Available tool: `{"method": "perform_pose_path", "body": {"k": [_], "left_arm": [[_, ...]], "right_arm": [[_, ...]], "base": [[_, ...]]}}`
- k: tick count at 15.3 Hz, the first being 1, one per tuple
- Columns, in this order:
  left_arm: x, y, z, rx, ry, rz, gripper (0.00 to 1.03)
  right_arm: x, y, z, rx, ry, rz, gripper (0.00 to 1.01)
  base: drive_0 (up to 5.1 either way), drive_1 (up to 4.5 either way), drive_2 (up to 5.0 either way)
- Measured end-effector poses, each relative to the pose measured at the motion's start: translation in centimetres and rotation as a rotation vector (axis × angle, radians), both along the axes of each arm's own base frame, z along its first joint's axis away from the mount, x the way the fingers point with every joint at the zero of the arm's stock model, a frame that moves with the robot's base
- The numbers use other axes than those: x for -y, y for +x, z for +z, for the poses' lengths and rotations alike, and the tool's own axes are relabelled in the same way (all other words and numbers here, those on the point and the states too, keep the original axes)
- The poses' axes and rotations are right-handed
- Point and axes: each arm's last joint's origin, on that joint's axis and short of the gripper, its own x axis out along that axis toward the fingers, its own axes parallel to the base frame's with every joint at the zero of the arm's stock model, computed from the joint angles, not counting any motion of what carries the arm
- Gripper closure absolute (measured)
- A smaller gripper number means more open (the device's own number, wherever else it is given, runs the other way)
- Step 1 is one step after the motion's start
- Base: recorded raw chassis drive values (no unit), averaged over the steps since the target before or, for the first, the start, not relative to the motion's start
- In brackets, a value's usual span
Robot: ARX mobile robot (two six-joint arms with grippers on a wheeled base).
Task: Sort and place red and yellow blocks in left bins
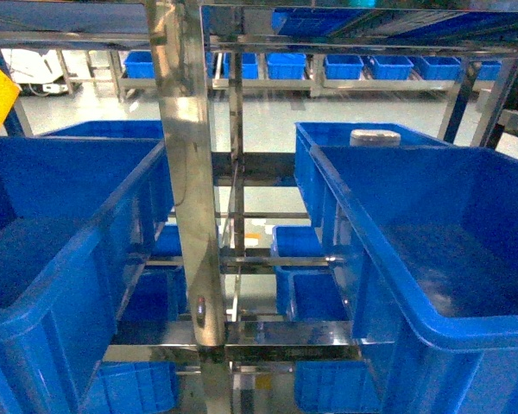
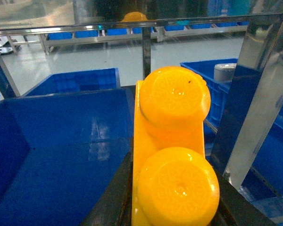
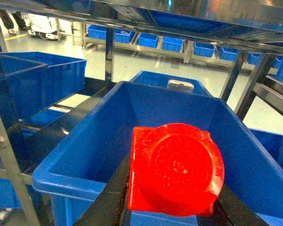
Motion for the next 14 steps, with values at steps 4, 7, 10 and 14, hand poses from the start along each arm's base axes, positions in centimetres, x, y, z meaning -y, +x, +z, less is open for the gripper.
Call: {"method": "perform_pose_path", "body": {"k": [4,7,10,14], "left_arm": [[0.0,0.0,0.0,-0.001,0.000,0.000,0.77],[0.0,0.0,0.0,-0.001,0.000,0.000,0.77],[0.0,0.0,0.0,-0.001,0.000,0.000,0.77],[0.0,0.0,0.0,-0.001,0.000,0.000,0.77]], "right_arm": [[0.5,3.2,0.2,-0.019,-0.018,0.040,0.73],[1.6,10.0,-0.2,-0.097,-0.045,0.091,0.73],[2.5,15.2,-1.4,-0.150,-0.064,0.091,0.73],[2.9,19.7,-3.1,-0.277,-0.039,0.107,0.73]], "base": [[0.0,0.00,0.0],[0.0,0.00,0.0],[0.0,0.00,0.0],[0.0,0.00,0.0]]}}
